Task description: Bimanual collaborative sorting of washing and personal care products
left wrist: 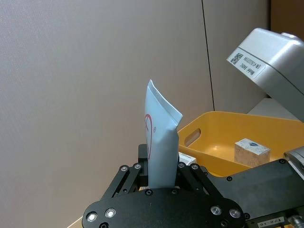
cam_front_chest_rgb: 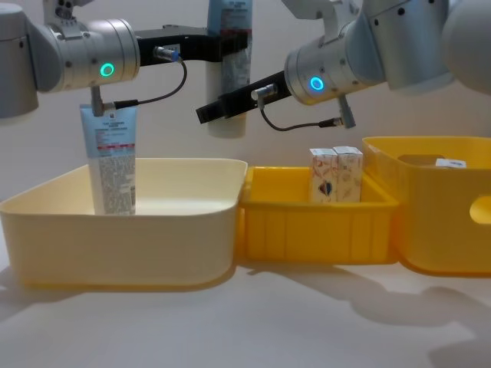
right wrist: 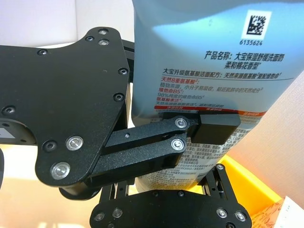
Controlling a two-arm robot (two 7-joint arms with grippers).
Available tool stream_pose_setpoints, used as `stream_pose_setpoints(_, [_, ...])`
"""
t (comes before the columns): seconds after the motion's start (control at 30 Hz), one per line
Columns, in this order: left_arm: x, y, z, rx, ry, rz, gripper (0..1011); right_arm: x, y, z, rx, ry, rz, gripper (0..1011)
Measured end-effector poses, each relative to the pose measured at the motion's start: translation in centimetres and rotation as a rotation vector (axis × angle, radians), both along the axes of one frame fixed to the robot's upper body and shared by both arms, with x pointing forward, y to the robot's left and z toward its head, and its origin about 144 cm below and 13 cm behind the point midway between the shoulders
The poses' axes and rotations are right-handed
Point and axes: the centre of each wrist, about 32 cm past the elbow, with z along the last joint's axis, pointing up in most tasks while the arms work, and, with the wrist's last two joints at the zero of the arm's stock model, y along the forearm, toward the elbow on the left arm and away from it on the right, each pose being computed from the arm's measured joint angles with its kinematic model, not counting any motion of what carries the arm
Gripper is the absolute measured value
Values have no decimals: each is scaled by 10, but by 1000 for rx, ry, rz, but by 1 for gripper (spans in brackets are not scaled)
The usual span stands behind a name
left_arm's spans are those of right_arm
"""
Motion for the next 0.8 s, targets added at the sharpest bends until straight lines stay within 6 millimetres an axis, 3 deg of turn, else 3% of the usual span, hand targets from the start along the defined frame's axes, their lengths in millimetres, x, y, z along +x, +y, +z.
stream_pose_setpoints(0.8, [0,0,0,0,0,0,239,0,0,0,0,0,0,661])
